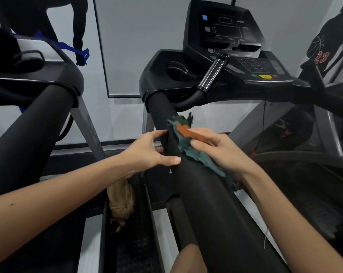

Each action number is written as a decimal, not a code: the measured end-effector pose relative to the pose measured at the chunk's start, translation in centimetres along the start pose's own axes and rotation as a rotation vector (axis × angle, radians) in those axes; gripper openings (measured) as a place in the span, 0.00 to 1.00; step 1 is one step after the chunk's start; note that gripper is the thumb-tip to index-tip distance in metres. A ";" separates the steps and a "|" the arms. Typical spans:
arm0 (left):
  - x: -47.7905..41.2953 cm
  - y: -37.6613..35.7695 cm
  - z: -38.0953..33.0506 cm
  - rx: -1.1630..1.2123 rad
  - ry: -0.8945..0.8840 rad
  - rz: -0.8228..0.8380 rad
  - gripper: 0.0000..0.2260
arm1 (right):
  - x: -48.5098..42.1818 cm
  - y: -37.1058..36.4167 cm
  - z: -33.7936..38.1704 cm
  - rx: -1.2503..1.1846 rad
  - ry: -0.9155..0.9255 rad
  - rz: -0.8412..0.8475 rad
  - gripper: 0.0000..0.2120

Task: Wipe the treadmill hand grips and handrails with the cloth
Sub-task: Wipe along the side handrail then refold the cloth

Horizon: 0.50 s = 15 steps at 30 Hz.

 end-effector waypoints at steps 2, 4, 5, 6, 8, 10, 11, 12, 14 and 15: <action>0.5 -0.2 0.5 0.043 0.010 -0.013 0.37 | -1.8 -0.6 -1.0 -0.067 -0.047 0.019 0.19; 0.9 -0.3 0.9 0.057 0.013 -0.019 0.35 | -2.6 -1.1 -2.3 -0.198 -0.134 -0.010 0.19; 1.1 -0.3 1.0 0.061 0.011 -0.024 0.35 | -2.7 -1.2 -2.8 -0.288 -0.177 -0.055 0.18; 1.1 -0.3 1.1 0.068 0.008 -0.025 0.35 | -2.4 -1.3 -3.4 -0.384 -0.218 -0.100 0.16; 1.3 -0.3 1.2 0.080 0.009 -0.028 0.35 | -0.9 -1.4 -4.8 -0.530 -0.286 -0.145 0.08; 1.1 -0.2 1.2 0.075 0.007 -0.035 0.35 | 0.6 -1.1 -6.2 -0.554 -0.288 -0.160 0.08; 1.0 -0.1 1.2 0.069 0.007 -0.035 0.35 | 1.4 -1.0 -6.2 -0.551 -0.269 -0.163 0.08; 1.0 -0.1 1.2 0.062 0.003 -0.035 0.35 | 2.0 -0.8 -6.2 -0.537 -0.233 -0.175 0.09; 1.0 0.0 1.2 0.049 0.001 -0.032 0.36 | 2.5 -0.2 -6.4 -0.525 -0.194 -0.197 0.11; 0.9 0.0 1.2 0.042 0.002 -0.032 0.35 | 2.6 -0.1 -5.9 -0.525 -0.179 -0.188 0.12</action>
Point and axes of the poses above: each hand's wrist, its own x-axis away from the middle knuckle, its own y-axis out of the back of the hand, z = x × y, the point moved 6 cm from there along -x, towards the middle knuckle, and after that the axes turned 1 degree about z, right-handed, at the moved point
